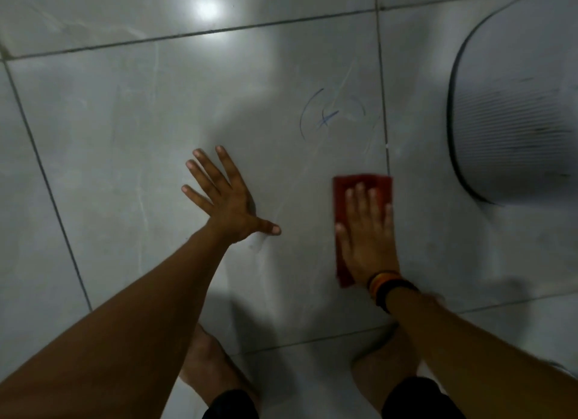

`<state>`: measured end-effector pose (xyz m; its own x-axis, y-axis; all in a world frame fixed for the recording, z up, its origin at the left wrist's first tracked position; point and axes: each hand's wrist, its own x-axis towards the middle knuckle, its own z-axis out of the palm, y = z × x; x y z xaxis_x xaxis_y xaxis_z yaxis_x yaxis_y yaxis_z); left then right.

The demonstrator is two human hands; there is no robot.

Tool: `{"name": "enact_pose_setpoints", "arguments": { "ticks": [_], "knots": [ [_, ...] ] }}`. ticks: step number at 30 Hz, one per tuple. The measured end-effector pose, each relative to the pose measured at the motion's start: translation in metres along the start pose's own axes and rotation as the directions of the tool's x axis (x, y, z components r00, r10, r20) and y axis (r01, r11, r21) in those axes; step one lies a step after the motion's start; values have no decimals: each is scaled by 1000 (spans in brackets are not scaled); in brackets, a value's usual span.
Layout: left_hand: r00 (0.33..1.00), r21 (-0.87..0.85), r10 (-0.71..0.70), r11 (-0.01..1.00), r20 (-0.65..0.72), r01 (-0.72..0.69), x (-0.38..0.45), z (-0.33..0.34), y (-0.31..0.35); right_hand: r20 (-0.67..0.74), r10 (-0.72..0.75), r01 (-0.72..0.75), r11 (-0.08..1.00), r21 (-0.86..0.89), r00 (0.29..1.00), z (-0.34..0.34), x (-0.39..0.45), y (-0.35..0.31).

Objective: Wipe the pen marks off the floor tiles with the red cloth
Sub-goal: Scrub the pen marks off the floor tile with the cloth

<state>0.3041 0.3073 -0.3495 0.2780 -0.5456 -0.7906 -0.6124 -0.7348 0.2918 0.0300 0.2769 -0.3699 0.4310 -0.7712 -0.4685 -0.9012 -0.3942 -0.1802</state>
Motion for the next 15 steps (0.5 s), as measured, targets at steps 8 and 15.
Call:
{"name": "enact_pose_setpoints", "arguments": {
  "ticks": [8, 15],
  "knots": [
    [1000, -6, -1, 1000, 11, 1, 4, 2, -4, -263, 76, -80, 997, -6, 962, -50, 169, -84],
    [1000, -12, -13, 1000, 21, 14, -2, -2, 1, 16, -325, 324, 937, -128, 946, -14, 53, -38]
  ]
}}
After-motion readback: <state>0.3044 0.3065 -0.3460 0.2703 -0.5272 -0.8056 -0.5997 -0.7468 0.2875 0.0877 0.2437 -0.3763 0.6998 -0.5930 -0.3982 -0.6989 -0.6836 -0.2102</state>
